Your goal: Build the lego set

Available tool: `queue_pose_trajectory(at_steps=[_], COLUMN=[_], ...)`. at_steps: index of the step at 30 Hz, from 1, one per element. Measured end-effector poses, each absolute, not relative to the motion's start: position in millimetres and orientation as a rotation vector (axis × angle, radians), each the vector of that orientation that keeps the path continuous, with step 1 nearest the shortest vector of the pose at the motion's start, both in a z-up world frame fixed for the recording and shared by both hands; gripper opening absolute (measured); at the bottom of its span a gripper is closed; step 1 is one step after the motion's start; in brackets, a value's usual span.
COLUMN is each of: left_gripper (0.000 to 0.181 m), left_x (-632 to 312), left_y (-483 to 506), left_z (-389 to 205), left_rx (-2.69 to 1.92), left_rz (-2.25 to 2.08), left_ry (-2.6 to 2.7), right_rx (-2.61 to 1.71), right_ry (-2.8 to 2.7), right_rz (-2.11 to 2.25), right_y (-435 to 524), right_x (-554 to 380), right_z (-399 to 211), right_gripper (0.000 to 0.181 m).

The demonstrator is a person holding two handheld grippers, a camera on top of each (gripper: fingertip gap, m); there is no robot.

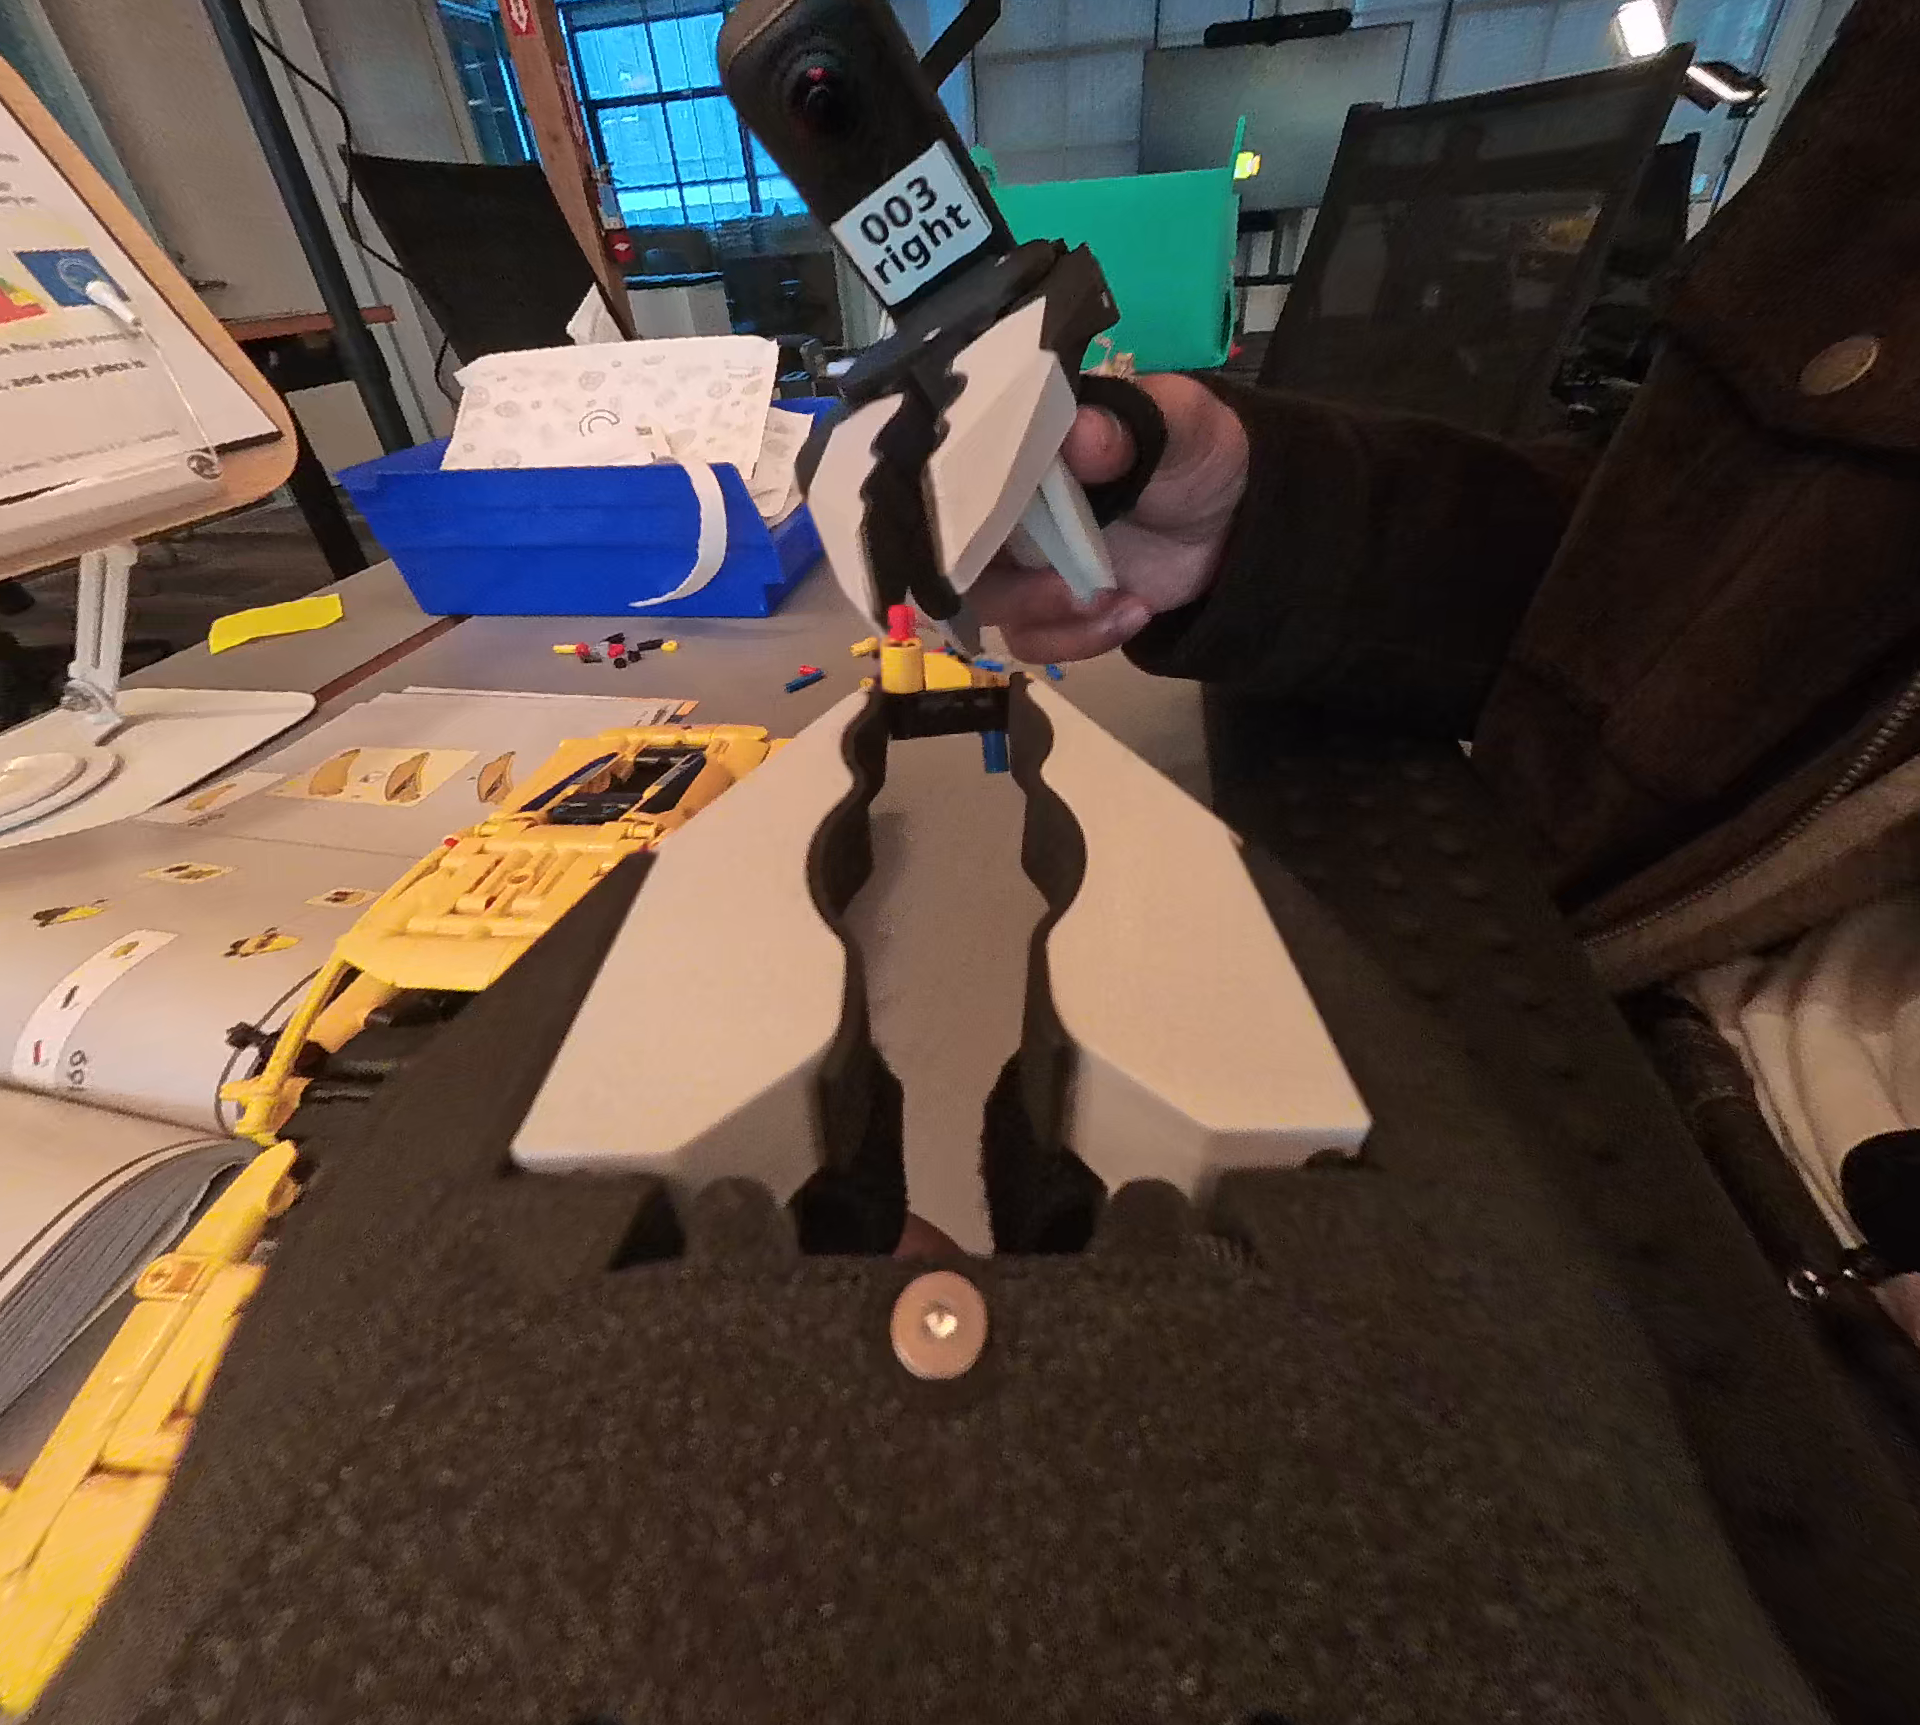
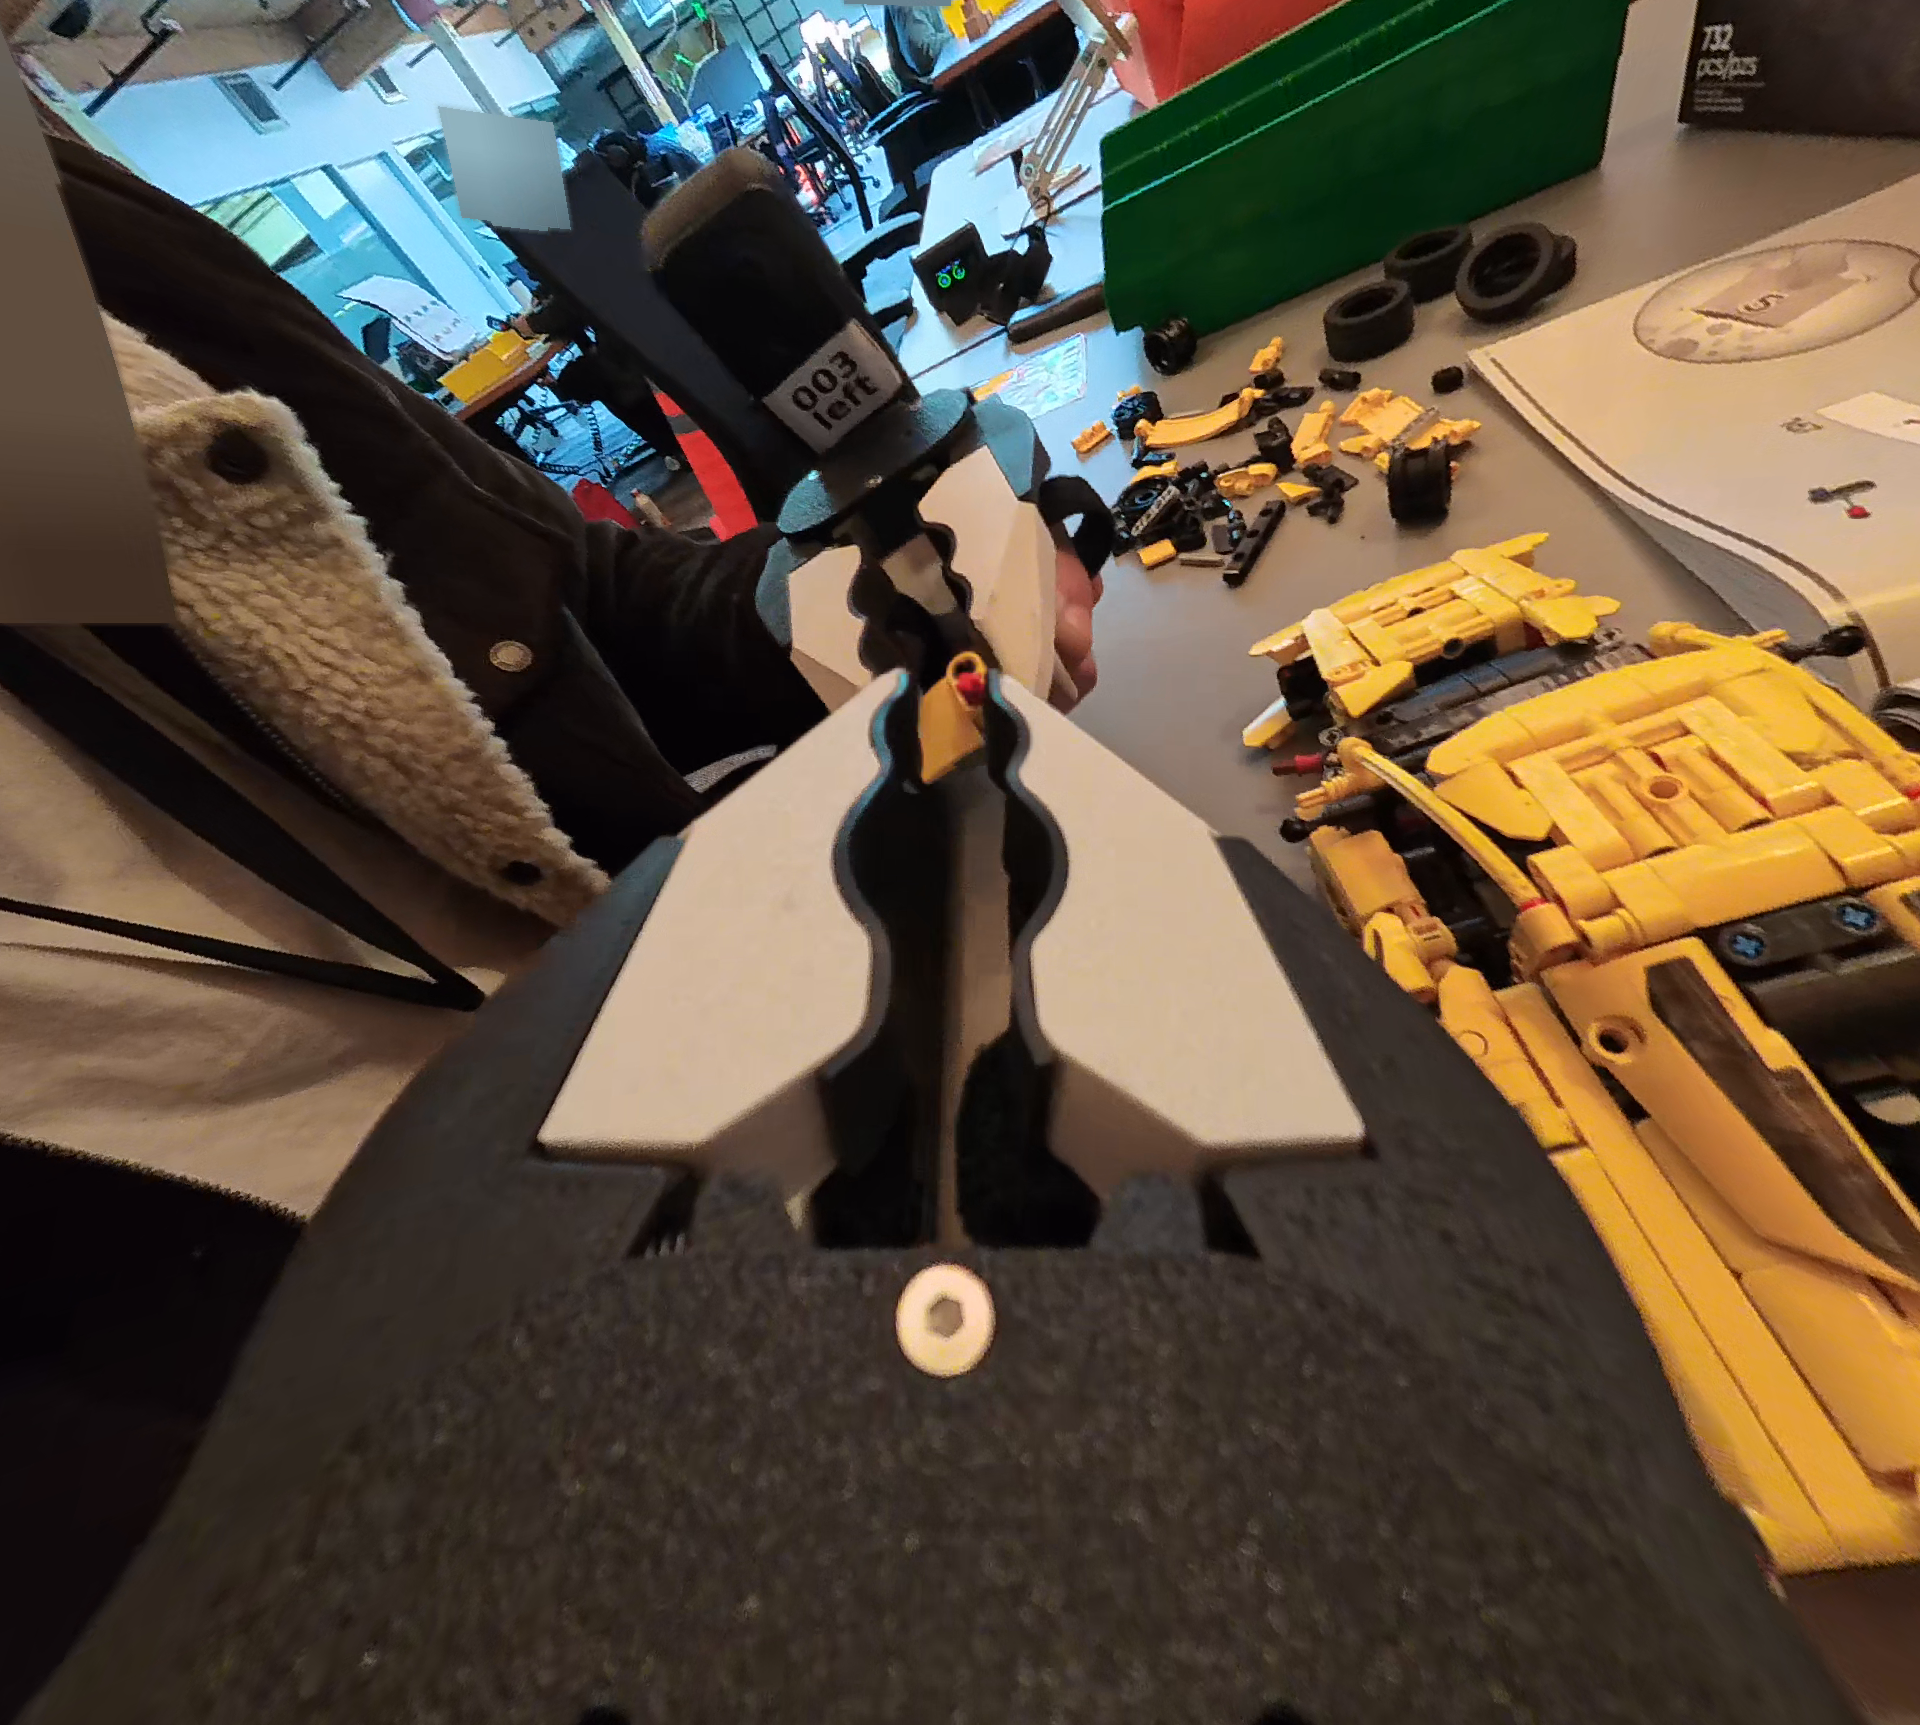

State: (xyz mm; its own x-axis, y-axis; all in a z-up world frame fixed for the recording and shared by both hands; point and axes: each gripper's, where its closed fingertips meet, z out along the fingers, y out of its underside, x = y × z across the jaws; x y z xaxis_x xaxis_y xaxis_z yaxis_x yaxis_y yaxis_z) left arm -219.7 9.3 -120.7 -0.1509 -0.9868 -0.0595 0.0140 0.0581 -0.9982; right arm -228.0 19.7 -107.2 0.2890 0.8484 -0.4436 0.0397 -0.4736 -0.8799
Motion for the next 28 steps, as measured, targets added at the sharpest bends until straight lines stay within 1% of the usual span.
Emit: queue_pose_trajectory(at_steps=[19, 22, 23, 25, 27, 28], left_gripper=[0.023, 0.023, 0.023, 0.023, 0.023, 0.023], left_x=[-225, -225, -226, -226, -225, -224], left_y=[4, 3, 3, 2, 0, -1], left_z=[-105, -105, -104, -104, -106, -107], left_rx=[-1.001, -0.988, -0.979, -0.958, -0.946, -0.943], left_rz=[-1.351, -1.339, -1.328, -1.298, -1.274, -1.264], left_ry=[1.29, 1.291, 1.292, 1.3, 1.319, 1.329], right_rx=[-1.696, -1.728, -1.758, -1.837, -1.769, -1.74], right_ry=[-0.795, -0.658, -0.545, -0.3, -0.135, -0.081], right_rz=[1.293, 1.377, 1.447, 1.701, 2.024, 2.122], right_y=[17, 26, 33, 35, 25, 21], right_x=[-227, -217, -211, -207, -211, -214], right_z=[-90, -89, -91, -106, -109, -111], right_gripper=[0.011, 0.012, 0.02, 0.046, 0.06, 0.058])
